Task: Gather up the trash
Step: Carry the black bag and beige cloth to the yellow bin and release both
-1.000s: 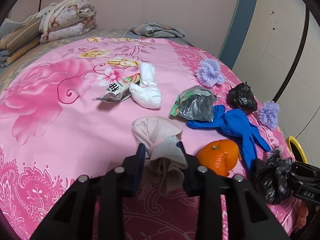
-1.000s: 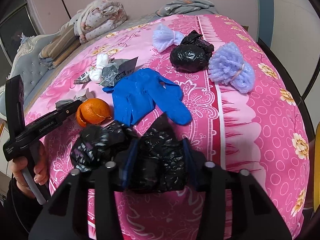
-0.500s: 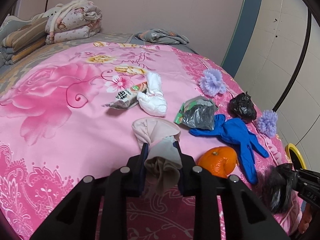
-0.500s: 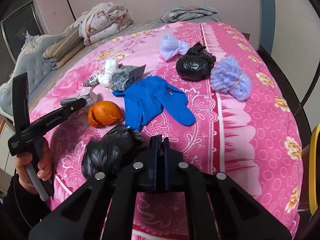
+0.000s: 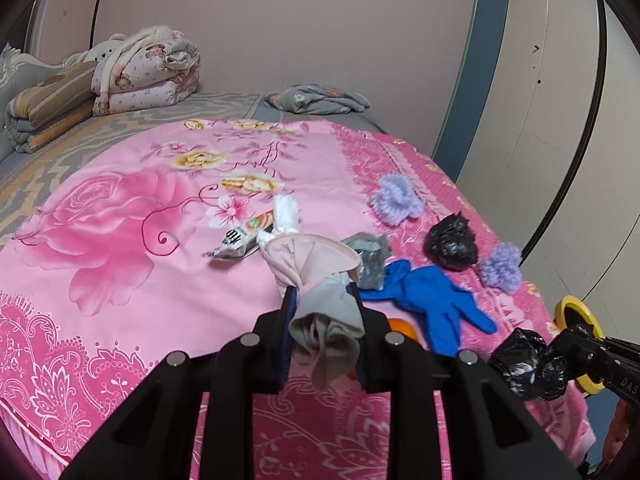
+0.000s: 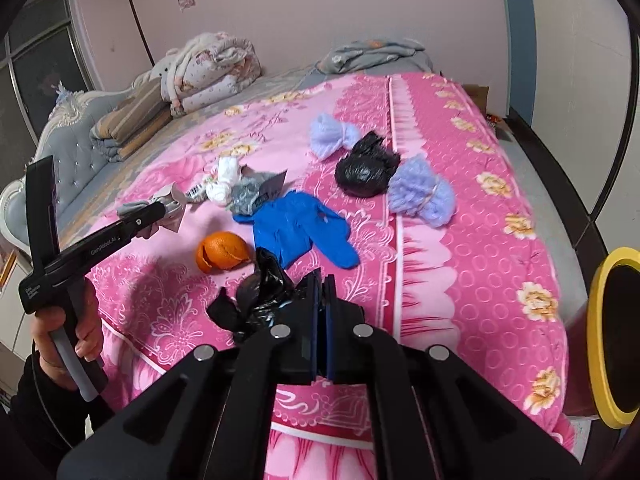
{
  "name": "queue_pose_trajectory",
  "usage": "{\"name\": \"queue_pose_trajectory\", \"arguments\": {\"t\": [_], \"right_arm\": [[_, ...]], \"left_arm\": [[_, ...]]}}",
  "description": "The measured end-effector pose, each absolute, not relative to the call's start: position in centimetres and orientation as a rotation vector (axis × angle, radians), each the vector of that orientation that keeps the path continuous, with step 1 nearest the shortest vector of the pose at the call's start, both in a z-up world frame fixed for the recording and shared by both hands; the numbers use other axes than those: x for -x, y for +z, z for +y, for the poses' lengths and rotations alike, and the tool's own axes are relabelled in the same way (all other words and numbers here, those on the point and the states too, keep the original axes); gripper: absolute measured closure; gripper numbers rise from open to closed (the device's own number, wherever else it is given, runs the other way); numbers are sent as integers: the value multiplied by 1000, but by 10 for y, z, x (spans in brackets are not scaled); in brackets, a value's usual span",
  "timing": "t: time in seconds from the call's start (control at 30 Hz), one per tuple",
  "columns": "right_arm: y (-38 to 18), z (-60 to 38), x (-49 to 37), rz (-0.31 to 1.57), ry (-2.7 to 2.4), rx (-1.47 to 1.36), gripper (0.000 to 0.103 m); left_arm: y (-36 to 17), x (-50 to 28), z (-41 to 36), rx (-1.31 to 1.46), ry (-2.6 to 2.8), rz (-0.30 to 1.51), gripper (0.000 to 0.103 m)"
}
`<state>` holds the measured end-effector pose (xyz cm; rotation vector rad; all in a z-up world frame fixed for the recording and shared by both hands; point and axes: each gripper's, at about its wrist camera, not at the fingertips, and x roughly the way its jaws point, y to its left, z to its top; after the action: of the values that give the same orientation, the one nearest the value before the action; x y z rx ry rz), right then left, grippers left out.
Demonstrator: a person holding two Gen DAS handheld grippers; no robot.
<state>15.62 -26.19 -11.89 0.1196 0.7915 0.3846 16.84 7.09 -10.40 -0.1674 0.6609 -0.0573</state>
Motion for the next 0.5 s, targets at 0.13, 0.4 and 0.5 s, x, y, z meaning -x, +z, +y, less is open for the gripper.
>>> {"name": "queue_pose_trajectory", "arguments": {"t": [0.13,0.4,0.5], "right_arm": [[-103,-274,-147,750,367,-133,101],[-67,-309,-131,656,317,-153,101],[-56,-323,-127,629,297,-158,101]], "left_arm": [[-87,-162,64,166,-63,632,80],[-57,-155,39,148,-98,587,80],[-45,-153,23,130,-117,568,80]]}}
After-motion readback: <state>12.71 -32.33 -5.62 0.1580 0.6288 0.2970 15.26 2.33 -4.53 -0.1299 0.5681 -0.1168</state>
